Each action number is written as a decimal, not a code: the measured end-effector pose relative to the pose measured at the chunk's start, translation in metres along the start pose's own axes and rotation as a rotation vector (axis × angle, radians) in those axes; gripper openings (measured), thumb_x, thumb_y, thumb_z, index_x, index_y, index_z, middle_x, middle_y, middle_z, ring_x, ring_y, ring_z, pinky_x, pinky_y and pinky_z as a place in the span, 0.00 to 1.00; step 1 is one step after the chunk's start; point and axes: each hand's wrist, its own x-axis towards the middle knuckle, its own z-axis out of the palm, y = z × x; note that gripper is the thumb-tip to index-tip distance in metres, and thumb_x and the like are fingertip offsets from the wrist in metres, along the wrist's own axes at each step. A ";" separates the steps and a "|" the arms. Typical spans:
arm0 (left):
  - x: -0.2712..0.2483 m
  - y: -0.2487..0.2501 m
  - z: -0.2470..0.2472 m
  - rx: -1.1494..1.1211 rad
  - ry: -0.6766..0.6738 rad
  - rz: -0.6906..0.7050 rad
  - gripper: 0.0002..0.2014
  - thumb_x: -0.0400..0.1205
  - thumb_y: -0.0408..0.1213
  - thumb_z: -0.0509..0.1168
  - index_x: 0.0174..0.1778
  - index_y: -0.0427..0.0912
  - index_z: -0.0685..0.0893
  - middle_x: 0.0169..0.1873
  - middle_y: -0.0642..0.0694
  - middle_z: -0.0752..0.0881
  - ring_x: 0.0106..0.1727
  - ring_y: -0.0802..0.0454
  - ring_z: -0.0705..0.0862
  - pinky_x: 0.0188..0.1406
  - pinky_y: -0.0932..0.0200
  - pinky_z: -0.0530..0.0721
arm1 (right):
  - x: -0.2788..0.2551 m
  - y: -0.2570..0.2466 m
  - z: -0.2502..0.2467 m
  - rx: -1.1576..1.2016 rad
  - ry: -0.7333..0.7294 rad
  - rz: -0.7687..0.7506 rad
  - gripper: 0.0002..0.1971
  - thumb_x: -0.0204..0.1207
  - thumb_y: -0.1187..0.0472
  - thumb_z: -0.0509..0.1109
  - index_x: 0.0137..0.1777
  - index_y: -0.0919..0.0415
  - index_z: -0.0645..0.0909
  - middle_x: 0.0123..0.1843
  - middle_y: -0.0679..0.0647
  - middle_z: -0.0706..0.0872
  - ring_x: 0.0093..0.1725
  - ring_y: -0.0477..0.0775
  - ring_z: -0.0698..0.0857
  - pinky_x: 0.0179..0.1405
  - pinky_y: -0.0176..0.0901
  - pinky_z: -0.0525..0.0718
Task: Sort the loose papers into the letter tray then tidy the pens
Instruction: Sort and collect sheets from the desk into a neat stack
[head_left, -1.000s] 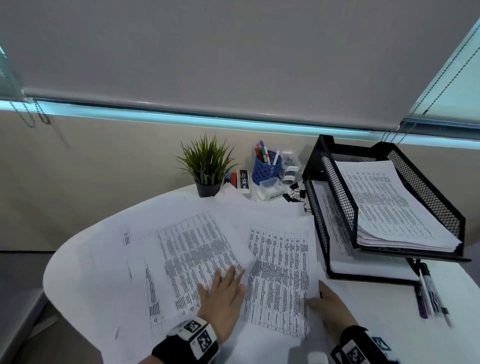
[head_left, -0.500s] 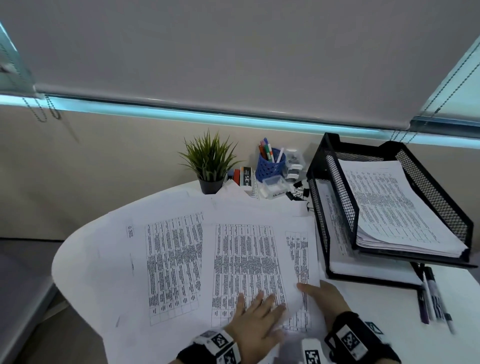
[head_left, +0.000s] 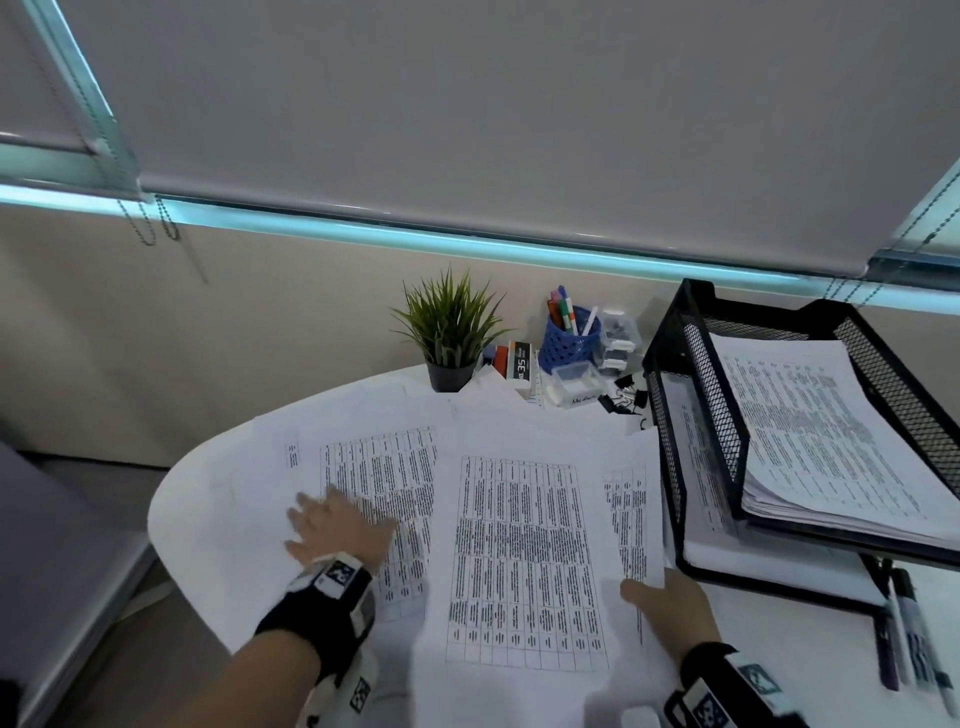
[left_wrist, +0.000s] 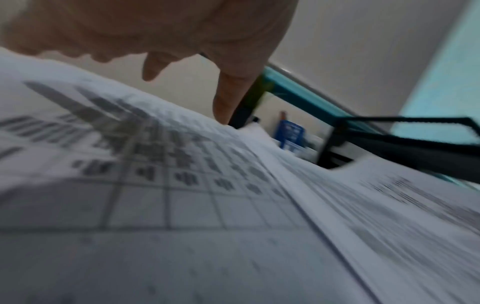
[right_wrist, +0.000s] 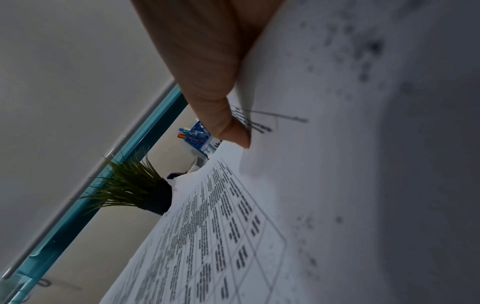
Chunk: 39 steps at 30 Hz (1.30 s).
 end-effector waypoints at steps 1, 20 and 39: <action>0.008 -0.006 -0.004 -0.068 -0.004 -0.087 0.50 0.73 0.57 0.69 0.81 0.39 0.49 0.81 0.34 0.50 0.81 0.35 0.53 0.78 0.37 0.59 | 0.000 0.000 -0.002 -0.004 -0.006 -0.003 0.05 0.69 0.68 0.71 0.40 0.70 0.86 0.39 0.61 0.89 0.43 0.61 0.86 0.43 0.45 0.80; 0.029 -0.035 -0.011 -0.367 0.066 0.101 0.23 0.80 0.33 0.64 0.71 0.34 0.71 0.61 0.31 0.79 0.55 0.36 0.81 0.55 0.48 0.80 | -0.001 -0.013 0.015 0.237 -0.222 0.000 0.17 0.70 0.74 0.72 0.58 0.63 0.81 0.53 0.56 0.89 0.53 0.57 0.87 0.47 0.46 0.82; 0.013 -0.013 0.008 -0.515 -0.253 0.133 0.26 0.85 0.42 0.59 0.74 0.28 0.68 0.75 0.35 0.69 0.77 0.41 0.67 0.78 0.51 0.62 | -0.001 -0.027 0.040 0.009 -0.268 -0.134 0.31 0.74 0.77 0.62 0.74 0.53 0.67 0.66 0.52 0.81 0.60 0.51 0.81 0.50 0.34 0.77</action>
